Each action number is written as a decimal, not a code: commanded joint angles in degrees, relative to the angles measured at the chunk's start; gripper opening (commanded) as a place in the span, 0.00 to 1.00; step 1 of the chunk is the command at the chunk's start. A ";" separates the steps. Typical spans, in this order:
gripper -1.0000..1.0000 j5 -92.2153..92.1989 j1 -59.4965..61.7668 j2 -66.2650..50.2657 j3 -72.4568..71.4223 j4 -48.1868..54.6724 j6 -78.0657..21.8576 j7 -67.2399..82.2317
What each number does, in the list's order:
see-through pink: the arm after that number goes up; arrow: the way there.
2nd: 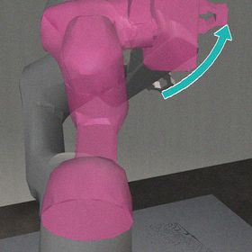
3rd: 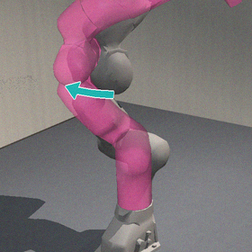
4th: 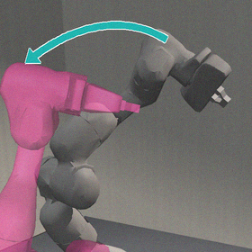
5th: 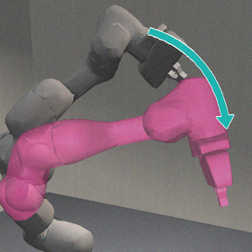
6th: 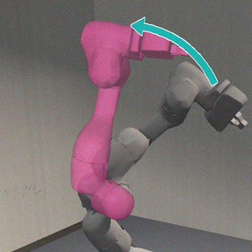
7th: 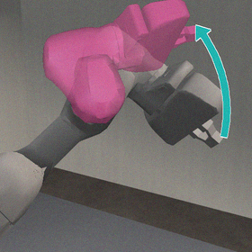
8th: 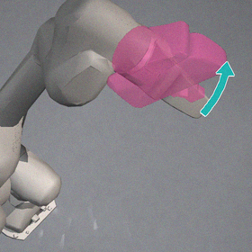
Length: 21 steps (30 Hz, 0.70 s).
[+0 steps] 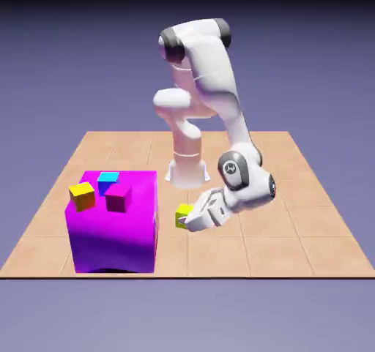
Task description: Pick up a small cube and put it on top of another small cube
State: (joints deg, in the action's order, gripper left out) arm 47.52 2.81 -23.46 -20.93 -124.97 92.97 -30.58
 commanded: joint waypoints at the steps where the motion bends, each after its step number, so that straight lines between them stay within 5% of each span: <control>1: 0.00 -1.50 0.14 0.04 0.15 2.08 -1.51 0.44; 21: 0.00 -18.59 4.68 -4.10 21.16 42.32 -33.67 19.41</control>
State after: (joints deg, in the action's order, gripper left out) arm 28.86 7.49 -27.56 0.23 -82.64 59.26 -11.21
